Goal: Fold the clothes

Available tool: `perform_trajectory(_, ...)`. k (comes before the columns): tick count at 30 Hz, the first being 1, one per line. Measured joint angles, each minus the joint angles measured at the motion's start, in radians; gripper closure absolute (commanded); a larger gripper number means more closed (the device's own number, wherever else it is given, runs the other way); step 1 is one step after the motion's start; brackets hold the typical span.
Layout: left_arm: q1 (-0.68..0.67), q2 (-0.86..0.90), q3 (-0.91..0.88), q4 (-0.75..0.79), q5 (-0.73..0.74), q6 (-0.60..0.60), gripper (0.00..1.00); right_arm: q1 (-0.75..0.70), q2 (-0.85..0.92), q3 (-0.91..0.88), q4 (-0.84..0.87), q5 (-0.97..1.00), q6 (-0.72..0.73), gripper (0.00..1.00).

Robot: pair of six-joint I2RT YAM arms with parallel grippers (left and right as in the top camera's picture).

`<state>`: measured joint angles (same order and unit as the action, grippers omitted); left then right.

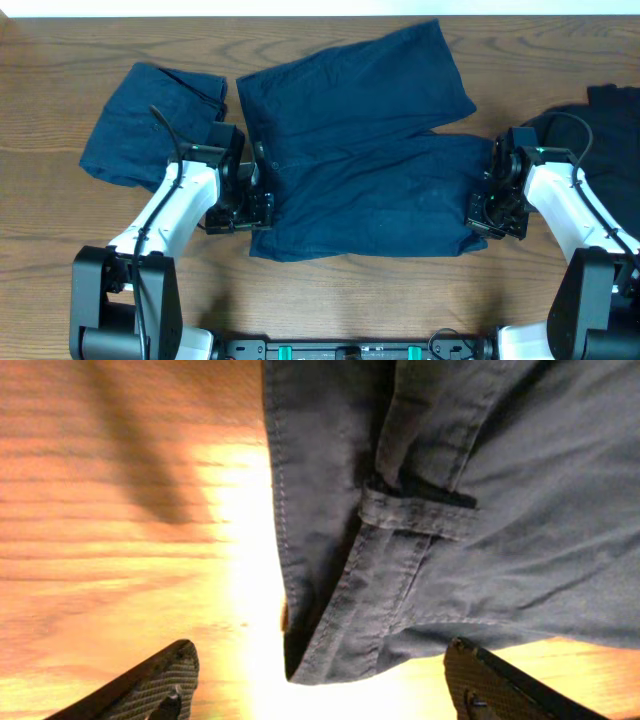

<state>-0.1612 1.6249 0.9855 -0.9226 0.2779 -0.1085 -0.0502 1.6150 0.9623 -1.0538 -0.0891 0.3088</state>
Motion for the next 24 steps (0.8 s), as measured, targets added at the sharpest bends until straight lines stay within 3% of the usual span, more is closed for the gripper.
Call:
perform_trajectory(6, 0.0, 0.0, -0.082, 0.048, 0.063, 0.0, 0.21, 0.0, 0.0, 0.0, 0.003, 0.023, 0.006, 0.99)
perform_trajectory(7, 0.0, 0.0, -0.1, 0.066, 0.077, 0.001, 0.36, 0.0, 0.0, 0.0, 0.004, 0.023, 0.006, 0.99)
perform_trajectory(9, 0.0, 0.0, -0.125, 0.097, 0.092, -0.005, 0.77, 0.0, 0.0, 0.0, 0.004, 0.027, 0.006, 0.99)
perform_trajectory(10, 0.0, 0.0, -0.137, 0.115, 0.093, -0.001, 0.91, 0.0, 0.0, 0.0, 0.004, 0.027, 0.007, 0.99)
perform_trajectory(14, 0.0, 0.0, -0.169, 0.132, 0.053, -0.008, 0.94, 0.0, 0.0, 0.0, 0.003, 0.035, 0.011, 0.99)
perform_trajectory(18, 0.011, 0.0, -0.163, 0.035, -0.034, -0.058, 0.94, 0.0, 0.0, 0.0, -0.002, 0.009, 0.013, 0.99)
perform_trajectory(24, 0.13, -0.023, -0.156, -0.027, -0.177, -0.098, 0.94, -0.013, 0.0, 0.0, -0.023, 0.042, 0.014, 0.99)
